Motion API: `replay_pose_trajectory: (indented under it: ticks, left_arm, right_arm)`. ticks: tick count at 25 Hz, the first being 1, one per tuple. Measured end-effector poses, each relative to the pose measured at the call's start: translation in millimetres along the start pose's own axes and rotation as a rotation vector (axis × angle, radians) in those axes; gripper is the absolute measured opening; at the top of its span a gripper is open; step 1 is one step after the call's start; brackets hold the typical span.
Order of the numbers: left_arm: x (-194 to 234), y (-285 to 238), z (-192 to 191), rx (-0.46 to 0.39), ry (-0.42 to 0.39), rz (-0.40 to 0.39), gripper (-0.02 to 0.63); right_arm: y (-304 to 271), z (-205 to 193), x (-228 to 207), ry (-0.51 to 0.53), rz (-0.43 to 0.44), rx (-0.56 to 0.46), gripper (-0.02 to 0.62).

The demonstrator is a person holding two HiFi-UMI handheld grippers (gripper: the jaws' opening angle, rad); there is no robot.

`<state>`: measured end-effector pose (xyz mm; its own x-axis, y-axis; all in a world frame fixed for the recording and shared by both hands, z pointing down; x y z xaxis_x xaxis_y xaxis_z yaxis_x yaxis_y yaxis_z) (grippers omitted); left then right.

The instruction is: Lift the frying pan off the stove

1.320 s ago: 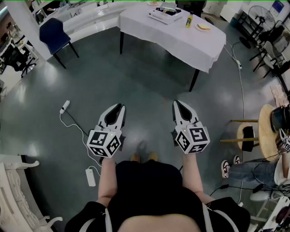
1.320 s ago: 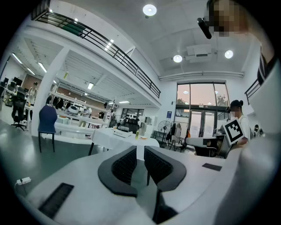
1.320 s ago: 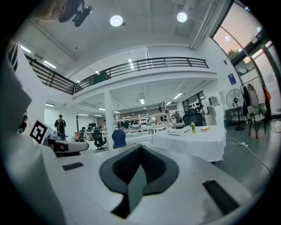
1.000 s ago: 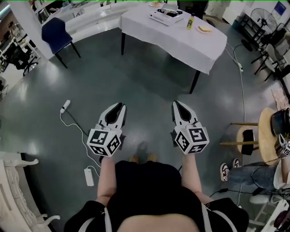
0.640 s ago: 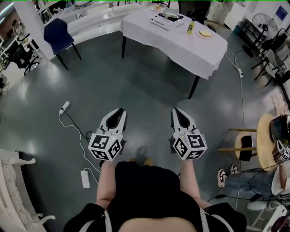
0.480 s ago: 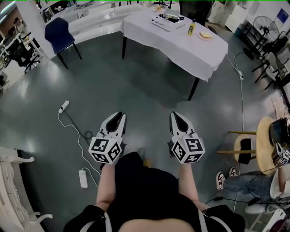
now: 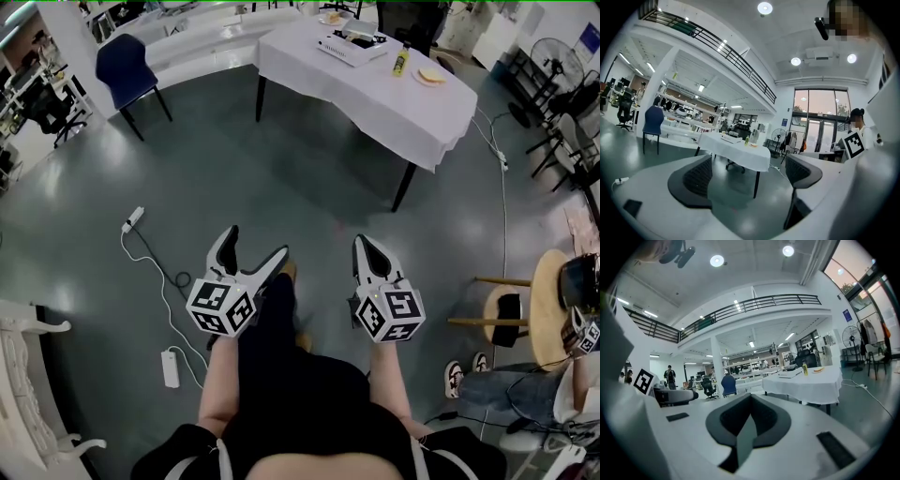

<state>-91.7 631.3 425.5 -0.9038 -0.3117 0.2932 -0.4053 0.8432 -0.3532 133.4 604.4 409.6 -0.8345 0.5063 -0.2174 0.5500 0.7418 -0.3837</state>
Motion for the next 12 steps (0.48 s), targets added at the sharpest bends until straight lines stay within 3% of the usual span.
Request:
replay_pose_trajectory:
  ticks: [12]
  left_arm:
    - [62,-93,62,-0.024,-0.03,-0.022,0.501]
  right_arm:
    - [-95,60,-42,0.022,-0.038,-0.032,0.003]
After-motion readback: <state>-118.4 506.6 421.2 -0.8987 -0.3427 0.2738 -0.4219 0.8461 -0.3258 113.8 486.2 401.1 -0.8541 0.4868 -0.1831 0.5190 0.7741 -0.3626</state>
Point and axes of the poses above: the fingertips, and each gripper's own axes: y backward along the fingers, x to its left, z out of its top, the point moved 4 cm from there along y, backward along the fingers, and after that the axes turned 12 degrees about x, right-handed, at the moved point
